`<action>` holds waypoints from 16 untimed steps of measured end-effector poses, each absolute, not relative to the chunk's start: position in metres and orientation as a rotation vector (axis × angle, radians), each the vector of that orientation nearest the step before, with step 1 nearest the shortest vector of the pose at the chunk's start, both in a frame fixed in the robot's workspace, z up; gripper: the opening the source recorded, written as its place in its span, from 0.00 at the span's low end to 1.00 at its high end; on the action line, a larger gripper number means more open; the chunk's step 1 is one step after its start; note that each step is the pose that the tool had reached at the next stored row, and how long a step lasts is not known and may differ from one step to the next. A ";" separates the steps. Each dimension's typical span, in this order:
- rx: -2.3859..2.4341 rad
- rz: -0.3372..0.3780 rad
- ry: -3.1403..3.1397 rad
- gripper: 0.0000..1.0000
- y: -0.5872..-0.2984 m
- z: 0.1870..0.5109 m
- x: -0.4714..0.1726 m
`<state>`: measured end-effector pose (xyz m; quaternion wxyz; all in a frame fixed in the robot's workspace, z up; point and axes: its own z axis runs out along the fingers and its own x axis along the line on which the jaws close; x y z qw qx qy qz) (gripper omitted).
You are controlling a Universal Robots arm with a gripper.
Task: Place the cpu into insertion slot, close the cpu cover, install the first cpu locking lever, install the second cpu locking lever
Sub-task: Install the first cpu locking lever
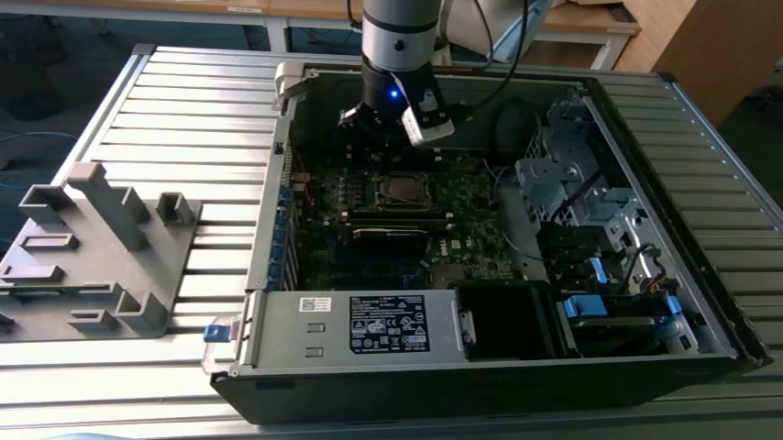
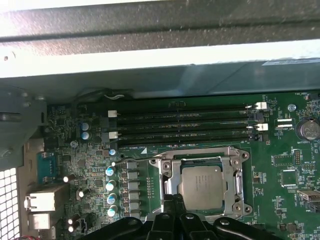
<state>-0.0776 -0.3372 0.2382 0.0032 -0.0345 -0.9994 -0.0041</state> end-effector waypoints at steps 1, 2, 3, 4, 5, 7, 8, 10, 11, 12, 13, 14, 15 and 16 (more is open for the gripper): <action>-0.108 -0.013 -3.133 0.11 -0.337 0.238 -0.078; -0.108 -0.013 -3.133 0.11 -0.337 0.238 -0.078; -0.108 -0.013 -3.133 0.11 -0.337 0.238 -0.078; -0.108 -0.013 -3.133 0.11 -0.337 0.238 -0.078; -0.108 -0.013 -3.133 0.11 -0.337 0.238 -0.079; -0.108 -0.013 -3.133 0.11 -0.337 0.238 -0.080; -0.108 -0.013 -3.133 0.11 -0.337 0.238 -0.081; -0.108 -0.013 -3.133 0.11 -0.337 0.238 -0.081; -0.108 -0.013 -3.133 0.11 -0.337 0.238 -0.081; -0.108 -0.012 -3.133 0.11 -0.337 0.239 -0.081; -0.108 -0.012 -3.133 0.11 -0.337 0.239 -0.081; -0.108 -0.013 -3.133 0.11 -0.337 0.239 -0.081; -0.108 -0.013 -3.133 0.11 -0.337 0.239 -0.081; -0.108 -0.013 -3.134 0.11 -0.337 0.239 -0.081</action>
